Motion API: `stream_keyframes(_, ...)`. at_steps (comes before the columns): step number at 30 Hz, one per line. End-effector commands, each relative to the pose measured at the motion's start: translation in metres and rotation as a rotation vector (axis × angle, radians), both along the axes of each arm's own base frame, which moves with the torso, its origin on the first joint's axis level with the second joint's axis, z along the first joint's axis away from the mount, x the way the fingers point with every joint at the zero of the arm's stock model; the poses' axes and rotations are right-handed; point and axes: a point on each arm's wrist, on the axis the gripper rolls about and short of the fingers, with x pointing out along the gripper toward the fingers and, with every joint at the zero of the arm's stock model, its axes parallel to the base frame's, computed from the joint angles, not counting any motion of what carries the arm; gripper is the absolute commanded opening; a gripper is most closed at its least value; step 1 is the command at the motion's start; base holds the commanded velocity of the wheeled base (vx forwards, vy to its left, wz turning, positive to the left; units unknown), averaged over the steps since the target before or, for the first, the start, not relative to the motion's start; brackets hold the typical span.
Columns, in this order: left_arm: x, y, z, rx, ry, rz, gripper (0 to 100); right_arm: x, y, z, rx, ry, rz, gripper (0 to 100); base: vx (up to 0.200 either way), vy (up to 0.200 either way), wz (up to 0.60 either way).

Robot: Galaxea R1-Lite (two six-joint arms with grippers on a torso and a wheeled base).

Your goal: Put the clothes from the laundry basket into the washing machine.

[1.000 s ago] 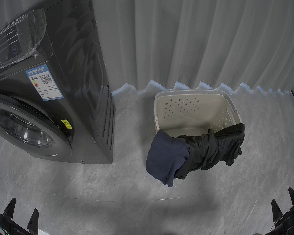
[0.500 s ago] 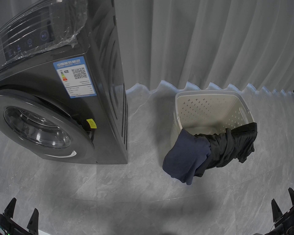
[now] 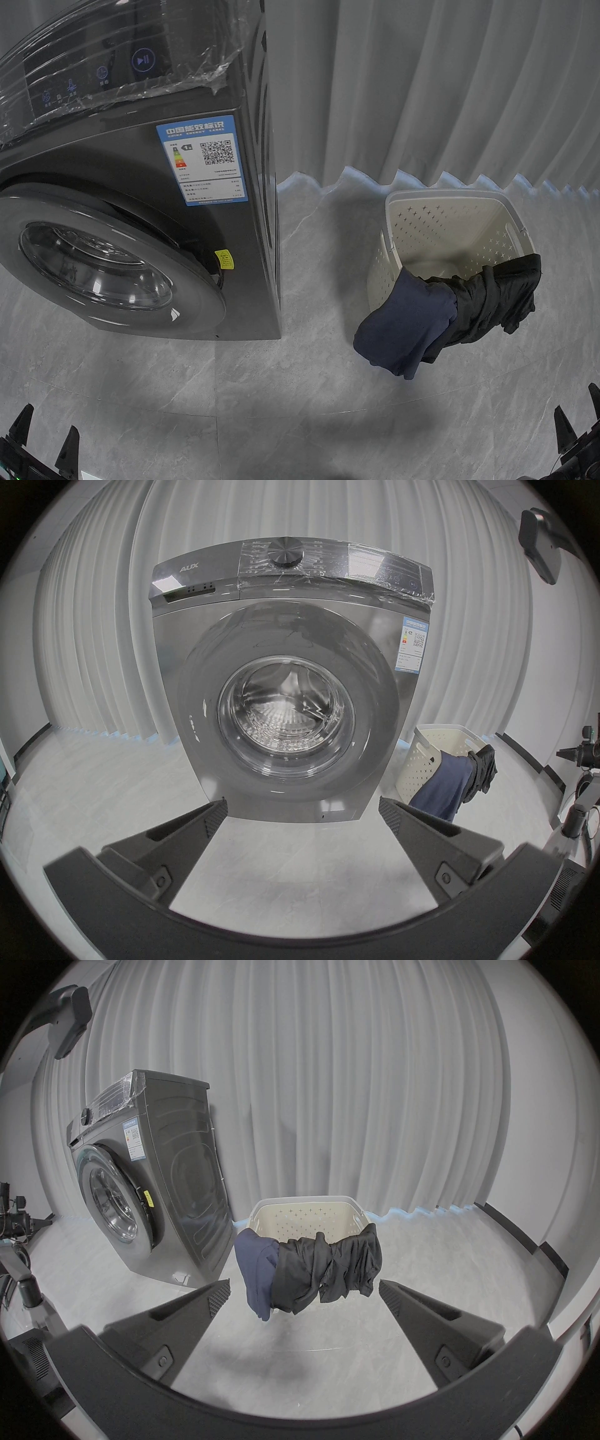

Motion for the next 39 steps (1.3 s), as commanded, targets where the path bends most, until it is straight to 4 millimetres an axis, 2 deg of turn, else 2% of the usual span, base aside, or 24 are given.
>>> stream_keyframes(1,0.0003,0.0000,-0.0049,0.000,0.005,0.000,100,0.0000,0.0000,-0.0048,0.000,0.000,0.000,100,0.000,0.200,0.00)
stream_keyframes(11,0.0003,0.0001,-0.0049,-0.001,0.005,0.002,100,0.0000,0.0001,-0.0048,0.000,0.000,-0.001,100,0.000,0.200,0.00)
stream_keyframes(20,0.0003,0.0001,-0.0049,0.000,0.005,0.002,100,-0.0002,0.0000,-0.0044,0.000,-0.002,0.000,100,0.000,0.000,0.00)
stream_keyframes(26,0.0003,0.0001,-0.0049,0.000,0.005,0.002,100,0.0000,0.0000,-0.0048,0.000,0.000,0.000,100,-0.200,0.000,0.00)
stream_keyframes(32,0.0003,0.0001,-0.0049,0.002,0.005,0.002,100,0.0000,0.0000,-0.0048,0.000,0.000,0.000,100,0.000,0.000,0.00)
stream_keyframes(39,0.0003,0.0001,-0.0049,0.000,0.005,0.002,100,0.0000,0.0000,-0.0048,0.000,0.000,0.000,100,0.000,0.200,0.00)
